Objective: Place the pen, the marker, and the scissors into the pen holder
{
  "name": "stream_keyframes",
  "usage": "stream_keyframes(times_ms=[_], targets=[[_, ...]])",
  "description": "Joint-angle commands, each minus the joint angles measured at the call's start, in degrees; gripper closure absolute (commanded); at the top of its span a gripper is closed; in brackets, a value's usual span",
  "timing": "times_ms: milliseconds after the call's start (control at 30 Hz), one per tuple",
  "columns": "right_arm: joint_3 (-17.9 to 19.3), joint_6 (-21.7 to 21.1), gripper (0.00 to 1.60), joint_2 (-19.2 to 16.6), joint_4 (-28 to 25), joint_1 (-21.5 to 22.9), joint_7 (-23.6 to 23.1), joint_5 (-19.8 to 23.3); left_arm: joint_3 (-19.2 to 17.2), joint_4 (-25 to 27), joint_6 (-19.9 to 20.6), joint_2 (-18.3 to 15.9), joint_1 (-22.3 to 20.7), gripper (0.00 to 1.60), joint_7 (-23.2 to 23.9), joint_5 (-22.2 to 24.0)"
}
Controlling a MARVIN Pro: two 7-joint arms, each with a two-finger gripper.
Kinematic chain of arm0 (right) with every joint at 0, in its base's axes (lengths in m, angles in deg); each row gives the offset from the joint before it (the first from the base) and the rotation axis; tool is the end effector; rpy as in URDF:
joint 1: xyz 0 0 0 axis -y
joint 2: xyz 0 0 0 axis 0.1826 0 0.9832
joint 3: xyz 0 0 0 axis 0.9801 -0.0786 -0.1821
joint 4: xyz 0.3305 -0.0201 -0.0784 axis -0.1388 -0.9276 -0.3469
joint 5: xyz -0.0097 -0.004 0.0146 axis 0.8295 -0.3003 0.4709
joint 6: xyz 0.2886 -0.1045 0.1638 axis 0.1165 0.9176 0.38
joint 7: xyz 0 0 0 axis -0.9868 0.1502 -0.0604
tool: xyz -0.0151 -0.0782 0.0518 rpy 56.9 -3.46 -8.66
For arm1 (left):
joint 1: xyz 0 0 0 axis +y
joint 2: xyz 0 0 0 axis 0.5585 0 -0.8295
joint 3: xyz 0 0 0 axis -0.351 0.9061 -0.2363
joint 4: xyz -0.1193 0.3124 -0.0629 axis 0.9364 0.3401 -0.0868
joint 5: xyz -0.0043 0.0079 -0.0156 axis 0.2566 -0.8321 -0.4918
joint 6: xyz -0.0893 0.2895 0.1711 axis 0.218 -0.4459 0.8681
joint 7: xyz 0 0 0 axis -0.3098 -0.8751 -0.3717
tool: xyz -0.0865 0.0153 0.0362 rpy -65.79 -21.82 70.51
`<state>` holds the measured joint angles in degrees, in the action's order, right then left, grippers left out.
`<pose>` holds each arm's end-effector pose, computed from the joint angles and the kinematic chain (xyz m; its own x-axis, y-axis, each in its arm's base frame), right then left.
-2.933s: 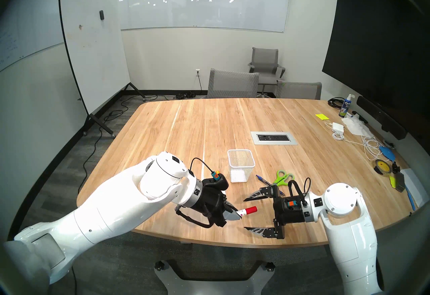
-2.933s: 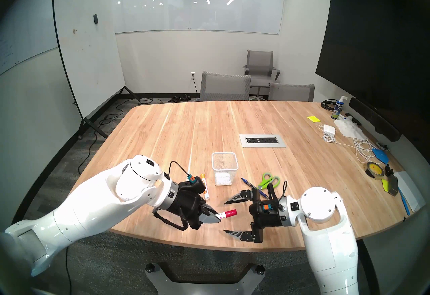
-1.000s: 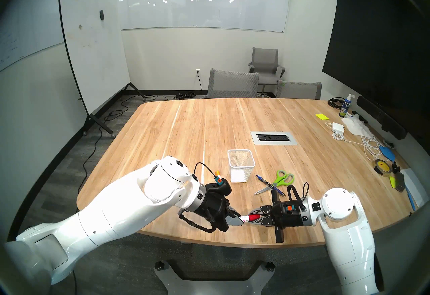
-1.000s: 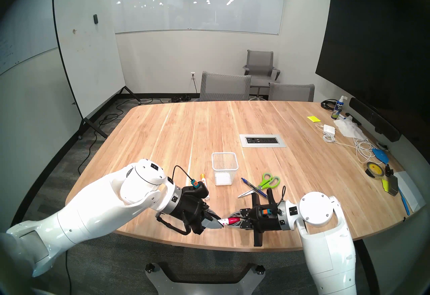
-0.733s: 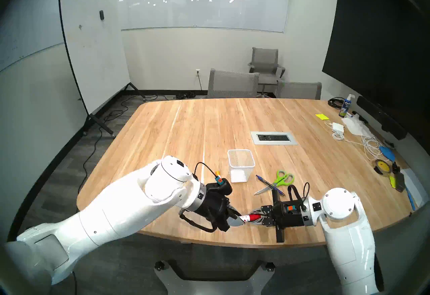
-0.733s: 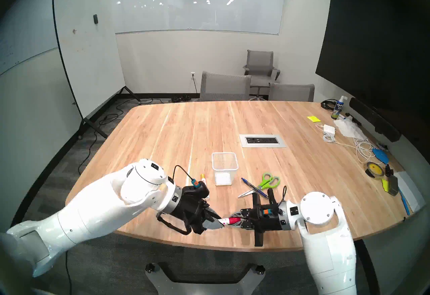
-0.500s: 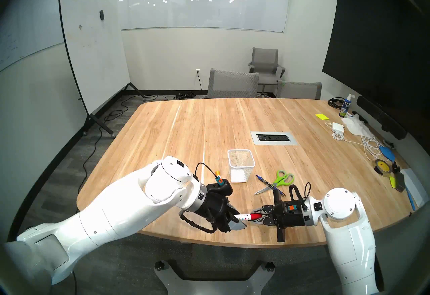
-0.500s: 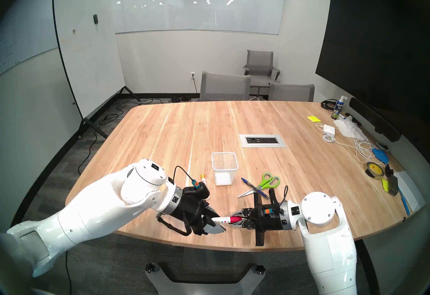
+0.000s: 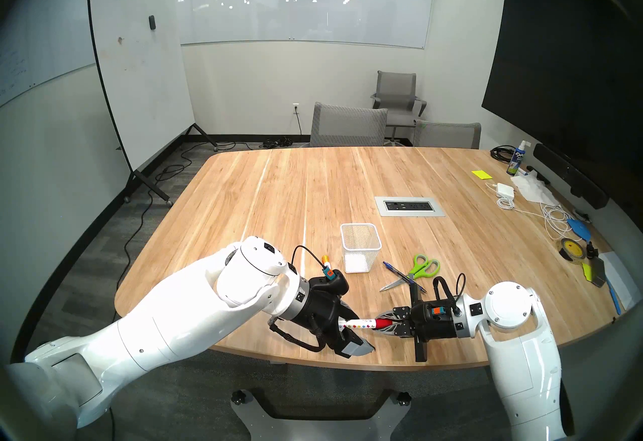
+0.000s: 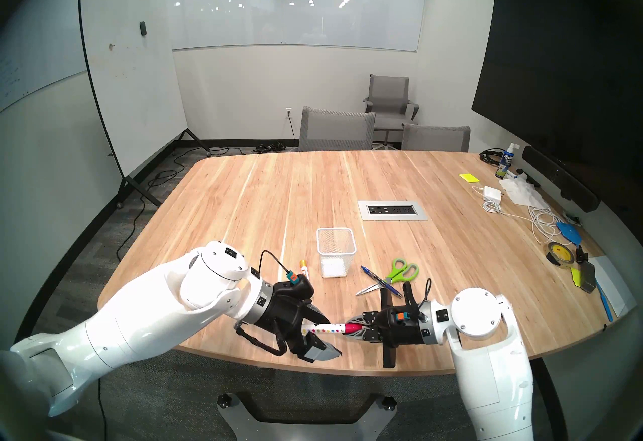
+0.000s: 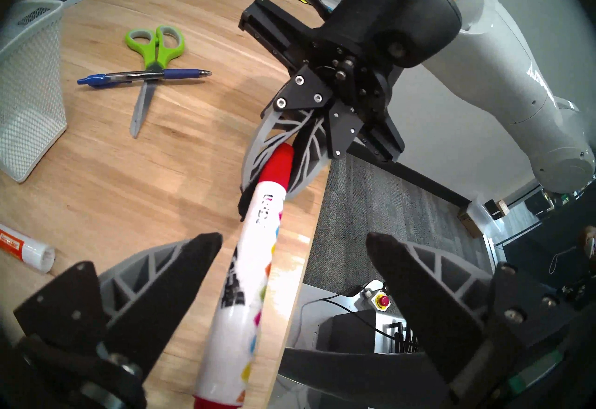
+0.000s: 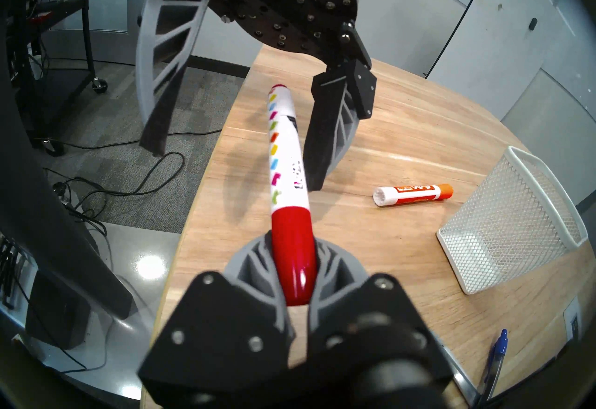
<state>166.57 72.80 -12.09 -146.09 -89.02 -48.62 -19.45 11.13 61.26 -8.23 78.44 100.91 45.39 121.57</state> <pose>0.3321 -0.0476 -0.3491 -0.2310 0.5771 0.7833 0.9453 -0.0574 0.3211 0.3641 -0.1268 -0.3091 0.4184 -0.5822 0.6971 -0.9065 -0.2197 0.3606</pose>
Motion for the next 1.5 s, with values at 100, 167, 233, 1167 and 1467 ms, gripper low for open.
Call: stream_keyframes(times_ms=[100, 167, 233, 1167, 1467], targets=[[0.0, 0.5, 1.60, 0.2, -0.8, -0.2, 0.2, 0.1, -2.3, 4.2, -1.3, -2.2, 1.8, 0.00, -2.2, 0.2], [0.2, 0.7, 1.60, 0.2, -0.8, -0.1, 0.4, -0.1, -3.1, 5.3, -1.6, -2.9, 2.4, 0.00, -3.0, 0.2], [0.4, 0.6, 1.60, 0.2, -0.8, 0.2, 0.4, -0.1, -3.8, 6.2, -1.7, -3.5, 2.8, 0.00, -3.7, 0.4], [2.5, 0.3, 1.60, -0.8, -3.8, 3.0, 0.9, -2.2, -4.4, 5.7, -9.0, -0.4, 3.7, 0.00, -11.5, -4.2], [2.3, 0.8, 1.60, -1.0, -4.2, 3.2, 1.0, -3.7, -5.1, 7.2, -9.0, -1.4, 3.5, 0.00, -11.1, -4.2]])
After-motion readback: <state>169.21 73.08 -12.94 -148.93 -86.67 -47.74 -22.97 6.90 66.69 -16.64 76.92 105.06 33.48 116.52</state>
